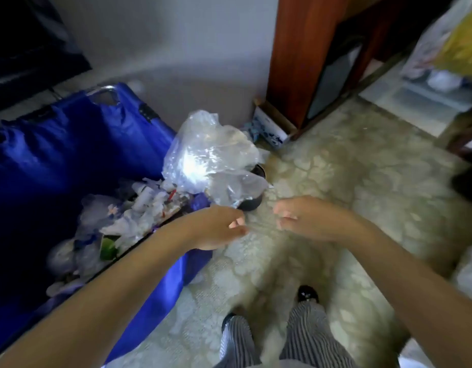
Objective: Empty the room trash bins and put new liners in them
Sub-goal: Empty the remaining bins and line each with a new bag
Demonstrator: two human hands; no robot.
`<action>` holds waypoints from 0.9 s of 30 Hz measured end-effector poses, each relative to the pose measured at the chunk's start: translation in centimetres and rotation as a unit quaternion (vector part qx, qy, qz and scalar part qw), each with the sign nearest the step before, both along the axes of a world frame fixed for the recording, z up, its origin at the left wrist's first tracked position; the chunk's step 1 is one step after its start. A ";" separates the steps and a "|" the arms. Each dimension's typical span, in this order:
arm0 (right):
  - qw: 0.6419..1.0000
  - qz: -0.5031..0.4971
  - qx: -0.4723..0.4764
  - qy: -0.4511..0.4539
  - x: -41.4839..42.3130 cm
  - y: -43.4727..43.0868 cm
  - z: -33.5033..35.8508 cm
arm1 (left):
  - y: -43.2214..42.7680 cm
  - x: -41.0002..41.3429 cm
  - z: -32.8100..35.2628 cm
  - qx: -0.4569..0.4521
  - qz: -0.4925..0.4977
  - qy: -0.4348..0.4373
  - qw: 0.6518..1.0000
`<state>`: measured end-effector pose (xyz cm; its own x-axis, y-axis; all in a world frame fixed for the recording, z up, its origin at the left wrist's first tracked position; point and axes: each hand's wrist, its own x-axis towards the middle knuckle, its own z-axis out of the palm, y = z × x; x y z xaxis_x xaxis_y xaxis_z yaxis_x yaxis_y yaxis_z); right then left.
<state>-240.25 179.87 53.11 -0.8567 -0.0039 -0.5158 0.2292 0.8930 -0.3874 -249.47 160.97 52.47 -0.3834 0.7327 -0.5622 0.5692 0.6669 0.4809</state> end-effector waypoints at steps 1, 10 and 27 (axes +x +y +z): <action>1.000 -0.015 -0.003 0.001 1.2 1.7 -0.5 | 2.1 0.5 -0.2 -0.003 -0.019 -0.006 1.000; 0.980 -0.193 -0.028 -0.046 13.7 19.0 -4.3 | 24.0 7.3 -3.0 -0.026 -0.144 -0.053 0.988; 0.898 -0.434 -0.075 -0.026 32.1 45.5 -5.2 | 58.1 22.3 -5.4 0.039 -0.298 -0.030 0.953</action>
<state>-208.14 225.38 47.95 -0.5455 0.5802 -0.6049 0.8345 0.3087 -0.4565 -227.20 219.09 47.03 0.1454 0.8510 -0.5046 0.8061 0.1938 0.5591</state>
